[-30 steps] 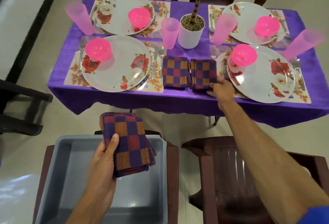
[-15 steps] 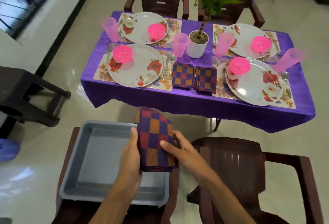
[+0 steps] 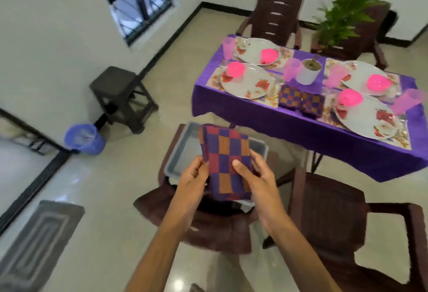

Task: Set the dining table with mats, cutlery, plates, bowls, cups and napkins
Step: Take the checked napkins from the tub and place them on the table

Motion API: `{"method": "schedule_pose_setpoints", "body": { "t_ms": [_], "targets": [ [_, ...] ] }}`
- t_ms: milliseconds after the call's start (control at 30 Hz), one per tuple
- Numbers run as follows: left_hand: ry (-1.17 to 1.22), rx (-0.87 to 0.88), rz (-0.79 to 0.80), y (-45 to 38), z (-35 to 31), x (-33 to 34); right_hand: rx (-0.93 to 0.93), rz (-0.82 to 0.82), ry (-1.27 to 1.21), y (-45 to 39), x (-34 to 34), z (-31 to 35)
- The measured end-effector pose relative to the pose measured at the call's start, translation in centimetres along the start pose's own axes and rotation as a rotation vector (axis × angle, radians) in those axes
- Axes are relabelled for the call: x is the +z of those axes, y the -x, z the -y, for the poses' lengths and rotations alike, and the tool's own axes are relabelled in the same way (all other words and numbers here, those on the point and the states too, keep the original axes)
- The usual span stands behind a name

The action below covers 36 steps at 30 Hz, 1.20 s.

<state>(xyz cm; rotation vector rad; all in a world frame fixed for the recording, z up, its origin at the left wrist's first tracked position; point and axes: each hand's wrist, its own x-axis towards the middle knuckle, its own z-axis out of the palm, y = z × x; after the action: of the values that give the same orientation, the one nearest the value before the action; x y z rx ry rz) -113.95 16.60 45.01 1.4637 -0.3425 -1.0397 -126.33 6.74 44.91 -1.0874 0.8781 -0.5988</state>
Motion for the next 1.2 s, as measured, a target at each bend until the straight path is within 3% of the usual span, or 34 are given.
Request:
{"method": "schedule_pose_setpoints", "body": {
  "t_ms": [167,300,400,533,633,733,800,867,1033,1133,1200],
  "targets": [
    [0.063,0.1,-0.217,5.5,-1.1,-8.9,-0.013,0.141,0.114,4.0,10.3,-1.7],
    [0.098,0.221,-0.442,6.1,-2.2,-16.2,0.209,0.314,0.044,3.6,17.5,-3.5],
    [0.119,0.289,-0.493,4.7,-3.8,-21.4,0.336,0.405,-0.024,1.2,21.9,-4.5],
    [0.109,0.301,-0.529,0.5,-5.1,-29.3,0.266,0.457,0.077,-3.5,27.6,-5.6],
    [0.086,0.27,-0.578,-4.0,-6.5,-36.1,0.193,0.394,0.08,-8.5,32.7,-6.9],
    [0.055,0.201,-0.598,-8.3,-9.0,-42.7,0.166,0.202,-0.014,-14.5,37.2,-7.4],
    [0.085,0.157,-0.567,-9.3,-10.9,-44.8,0.153,0.091,-0.05,-16.4,38.4,-6.8],
    [0.148,0.053,-0.5,-16.0,-14.8,-50.4,0.179,0.013,-0.06,-23.7,42.7,-6.1],
    [0.353,-0.071,-0.26,-24.2,-20.1,-53.5,-0.029,-0.102,-0.089,-29.6,44.9,-2.0],
    [0.382,-0.089,-0.158,-34.1,-24.3,-55.5,-0.301,-0.243,0.303,-36.2,46.4,0.3],
    [0.367,-0.098,-0.032,-40.2,-26.4,-55.7,-0.353,-0.288,0.58,-41.1,47.4,1.0]
  ]
}}
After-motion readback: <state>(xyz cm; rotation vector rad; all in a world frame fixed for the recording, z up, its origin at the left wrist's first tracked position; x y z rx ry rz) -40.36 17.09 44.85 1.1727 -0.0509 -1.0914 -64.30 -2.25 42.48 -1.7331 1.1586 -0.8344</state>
